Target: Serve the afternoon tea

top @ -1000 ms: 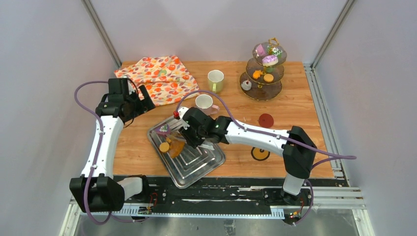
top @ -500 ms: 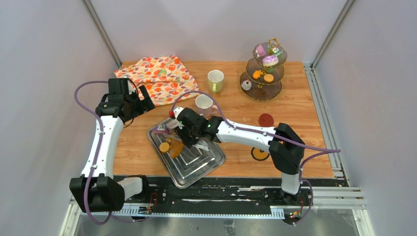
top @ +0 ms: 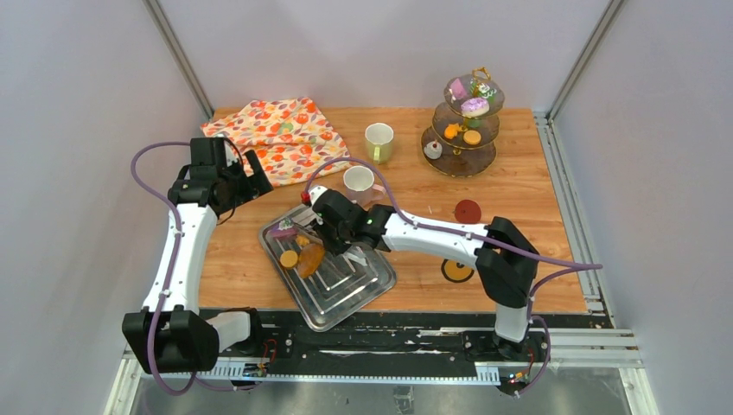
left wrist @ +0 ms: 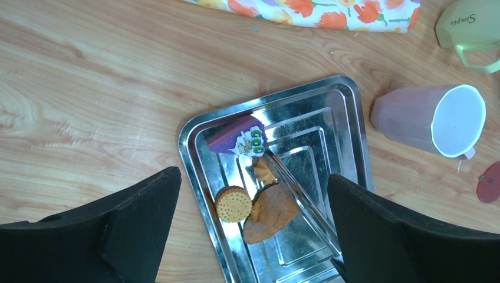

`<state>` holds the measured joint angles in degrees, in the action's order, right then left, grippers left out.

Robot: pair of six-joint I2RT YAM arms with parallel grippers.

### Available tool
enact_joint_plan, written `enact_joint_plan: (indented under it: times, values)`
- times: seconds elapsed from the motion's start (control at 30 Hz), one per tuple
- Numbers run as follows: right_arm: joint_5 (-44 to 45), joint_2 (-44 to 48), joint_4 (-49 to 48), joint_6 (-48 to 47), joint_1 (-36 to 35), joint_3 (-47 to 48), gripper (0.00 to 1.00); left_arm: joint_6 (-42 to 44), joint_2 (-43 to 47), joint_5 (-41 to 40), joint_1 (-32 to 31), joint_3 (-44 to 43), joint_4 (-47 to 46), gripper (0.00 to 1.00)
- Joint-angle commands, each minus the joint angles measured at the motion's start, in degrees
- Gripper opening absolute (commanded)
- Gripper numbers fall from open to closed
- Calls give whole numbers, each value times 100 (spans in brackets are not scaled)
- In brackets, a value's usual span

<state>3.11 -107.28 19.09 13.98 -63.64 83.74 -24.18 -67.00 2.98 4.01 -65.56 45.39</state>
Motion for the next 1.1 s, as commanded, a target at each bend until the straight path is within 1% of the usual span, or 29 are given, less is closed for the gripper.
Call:
enact_joint_plan:
  times: [0.0,0.37,0.53,0.67,0.87,1.0,1.07]
  values:
    - [146,624,-79,78,-70,-193,1,72,148,18,36,-18,23,100]
    - [408,2194,410,116,-61,-1257,1,30,86,44,32,-12,6,100]
    - [493,3091,626,345,-16,-1935,1,-53,46,118,37,-41,-75,100]
    - [705,3931,1041,639,73,-2341,1,-137,-43,219,30,-34,-206,100]
    - [1152,4845,1925,889,592,-2608,1,-192,-177,402,32,-126,-301,100]
    - [1142,5361,2292,925,1300,-2770,1,-160,-184,398,34,-170,-305,100]
    - [1112,5586,2483,814,1767,-2839,1,-155,-190,388,31,-175,-306,100]
